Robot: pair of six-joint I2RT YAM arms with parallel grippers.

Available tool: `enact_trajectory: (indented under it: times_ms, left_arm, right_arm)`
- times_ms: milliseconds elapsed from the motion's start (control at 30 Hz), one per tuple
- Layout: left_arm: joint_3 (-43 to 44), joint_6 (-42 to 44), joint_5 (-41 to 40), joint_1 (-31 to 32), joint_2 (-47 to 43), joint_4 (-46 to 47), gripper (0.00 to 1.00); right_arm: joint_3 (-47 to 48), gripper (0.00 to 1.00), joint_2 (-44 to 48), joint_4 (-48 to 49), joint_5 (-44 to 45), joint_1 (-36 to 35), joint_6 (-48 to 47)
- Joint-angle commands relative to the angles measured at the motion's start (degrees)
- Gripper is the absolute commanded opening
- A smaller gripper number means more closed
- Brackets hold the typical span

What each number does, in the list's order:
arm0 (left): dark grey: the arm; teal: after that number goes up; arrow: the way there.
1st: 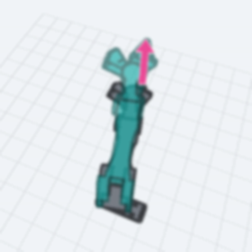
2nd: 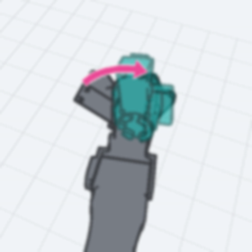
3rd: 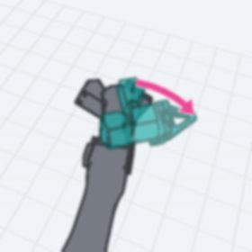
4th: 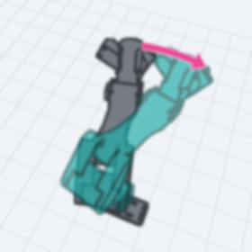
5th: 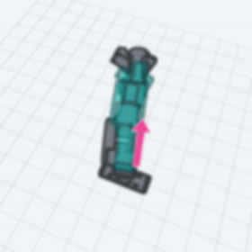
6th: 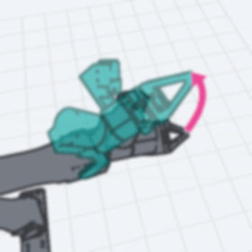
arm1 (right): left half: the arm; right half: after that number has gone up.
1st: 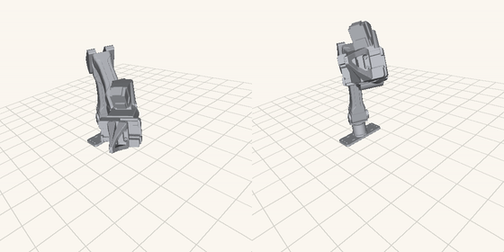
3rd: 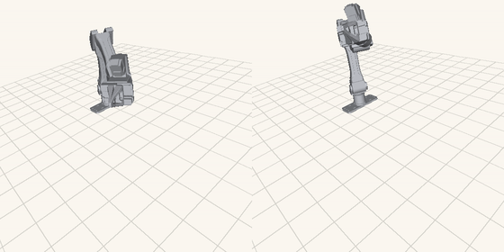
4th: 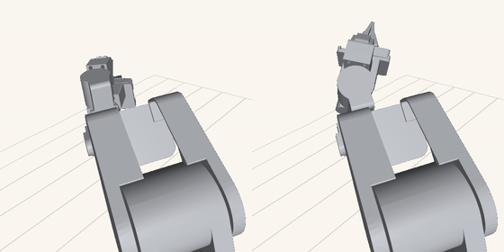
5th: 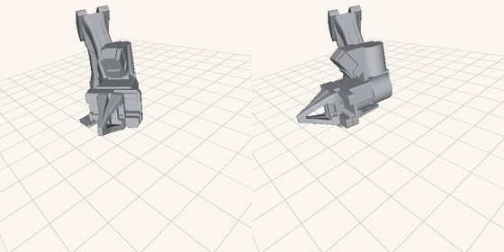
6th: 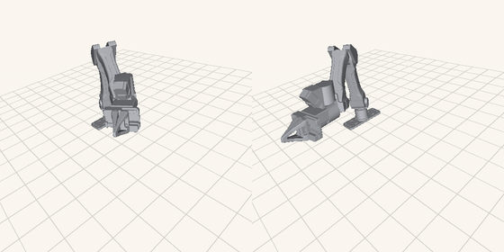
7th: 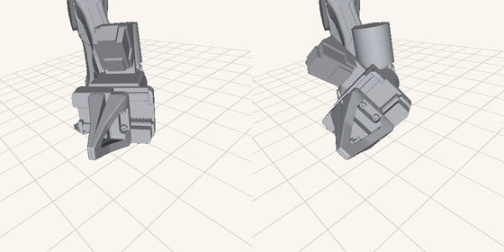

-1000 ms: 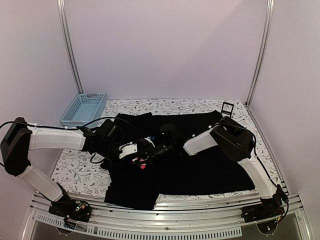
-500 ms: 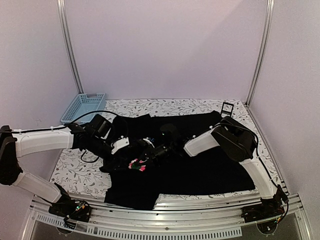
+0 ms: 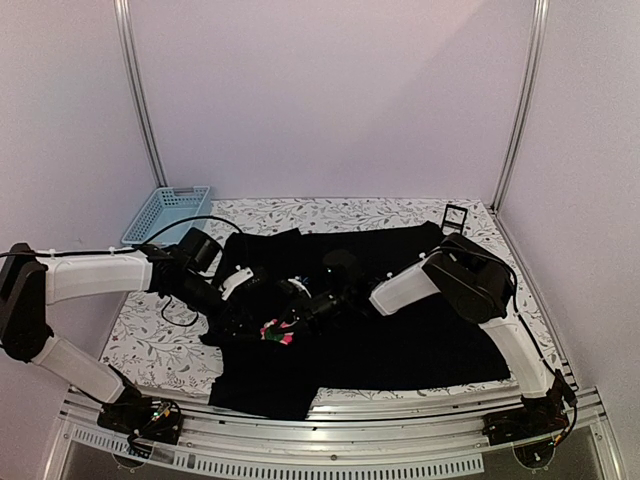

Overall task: Pin the brooch onto the clothing
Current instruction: Pin the flattened clothing at the center of the board.

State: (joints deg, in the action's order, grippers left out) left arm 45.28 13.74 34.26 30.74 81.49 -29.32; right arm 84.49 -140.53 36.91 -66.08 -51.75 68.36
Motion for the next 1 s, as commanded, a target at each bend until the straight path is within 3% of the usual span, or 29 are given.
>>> enact_trajectory:
  times_ms: [0,33,167,233,367,667,967]
  left_arm:
    - [3.86,9.19,9.87,-0.24,4.23,-5.74,0.96]
    - [5.06,15.12,10.86,-0.06,4.70,-7.81,0.99]
    - [5.09,34.57,2.09,1.64,4.38,-11.19,0.99]
    - [5.92,37.94,0.01,1.80,6.84,-13.47,0.99]
    - [6.41,34.00,-2.90,2.59,10.06,-6.23,1.00]
    - [8.01,31.77,-0.73,4.33,12.47,-6.48,0.98]
    - [9.28,28.35,-1.35,4.85,12.48,-6.20,0.70]
  right_arm:
    - [-1.16,0.00,2.46,3.49,0.04,-0.26,1.73]
    - [-1.17,0.00,2.39,3.52,-0.06,-0.28,1.77]
    - [-1.26,0.00,2.49,3.57,0.13,-0.30,1.69]
    - [-1.17,0.00,2.54,3.88,0.25,-0.27,1.61]
    - [-1.07,0.00,2.31,4.48,0.26,-0.28,1.61]
    - [-1.45,0.00,2.45,5.45,-0.04,-0.14,0.99]
    - [-1.43,0.00,1.86,7.10,-0.39,-0.17,1.94]
